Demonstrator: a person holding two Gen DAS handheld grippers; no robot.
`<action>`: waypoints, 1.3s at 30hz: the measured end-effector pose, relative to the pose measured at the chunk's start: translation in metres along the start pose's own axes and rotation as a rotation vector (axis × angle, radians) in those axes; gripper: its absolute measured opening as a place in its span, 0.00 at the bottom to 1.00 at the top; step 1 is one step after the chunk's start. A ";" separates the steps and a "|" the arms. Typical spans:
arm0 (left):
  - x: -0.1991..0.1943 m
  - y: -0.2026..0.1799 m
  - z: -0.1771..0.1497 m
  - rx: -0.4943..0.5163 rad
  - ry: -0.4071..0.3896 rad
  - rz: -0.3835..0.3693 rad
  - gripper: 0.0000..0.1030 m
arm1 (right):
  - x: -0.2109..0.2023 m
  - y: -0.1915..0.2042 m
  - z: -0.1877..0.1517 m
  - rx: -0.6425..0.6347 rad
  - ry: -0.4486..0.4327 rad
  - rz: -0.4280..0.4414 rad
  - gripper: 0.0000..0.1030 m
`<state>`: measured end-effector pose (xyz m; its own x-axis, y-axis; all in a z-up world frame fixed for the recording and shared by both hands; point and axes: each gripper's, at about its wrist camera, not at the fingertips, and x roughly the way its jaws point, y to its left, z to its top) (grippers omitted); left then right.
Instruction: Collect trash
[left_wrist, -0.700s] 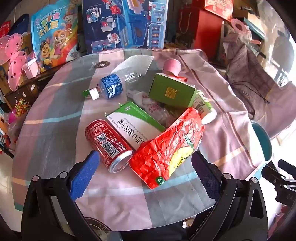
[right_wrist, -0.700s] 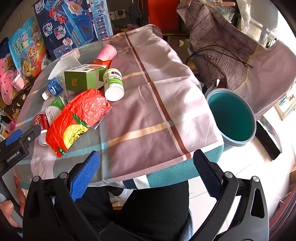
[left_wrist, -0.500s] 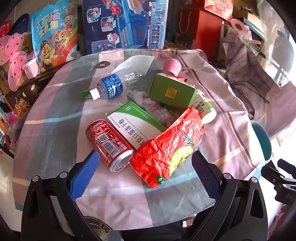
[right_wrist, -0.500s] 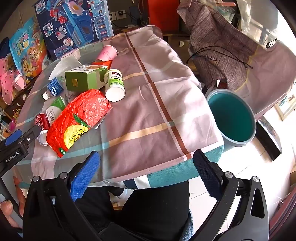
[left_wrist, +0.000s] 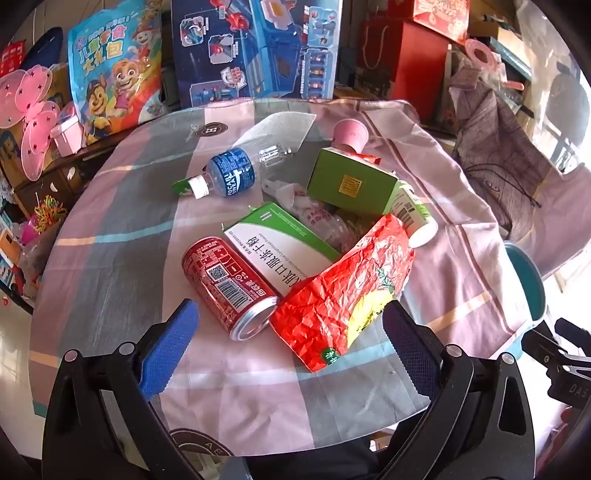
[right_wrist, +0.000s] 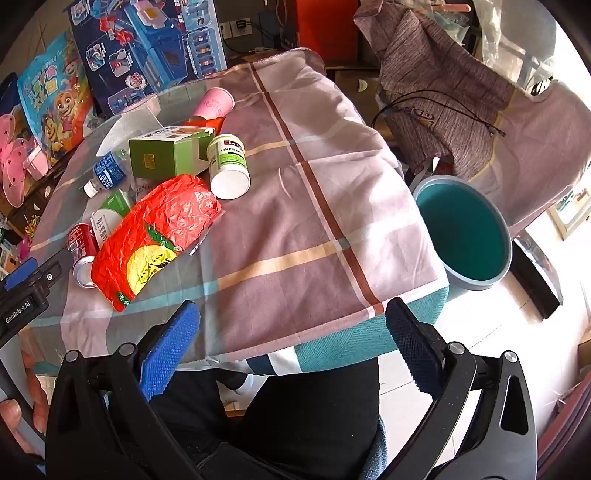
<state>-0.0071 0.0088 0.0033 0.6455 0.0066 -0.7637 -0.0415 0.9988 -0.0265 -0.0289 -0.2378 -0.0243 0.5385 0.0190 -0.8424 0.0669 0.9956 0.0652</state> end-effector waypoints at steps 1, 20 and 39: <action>0.000 0.002 -0.001 -0.002 0.001 -0.001 0.97 | 0.000 0.000 0.000 0.000 0.000 -0.001 0.94; 0.002 0.011 -0.003 -0.024 0.016 0.002 0.97 | 0.004 0.002 -0.002 0.002 0.012 -0.005 0.94; 0.002 0.011 -0.003 -0.024 0.018 0.004 0.97 | 0.007 0.002 -0.003 -0.003 0.020 -0.005 0.94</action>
<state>-0.0080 0.0193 -0.0004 0.6312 0.0092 -0.7755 -0.0624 0.9973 -0.0389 -0.0272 -0.2355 -0.0313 0.5211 0.0153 -0.8534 0.0674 0.9960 0.0591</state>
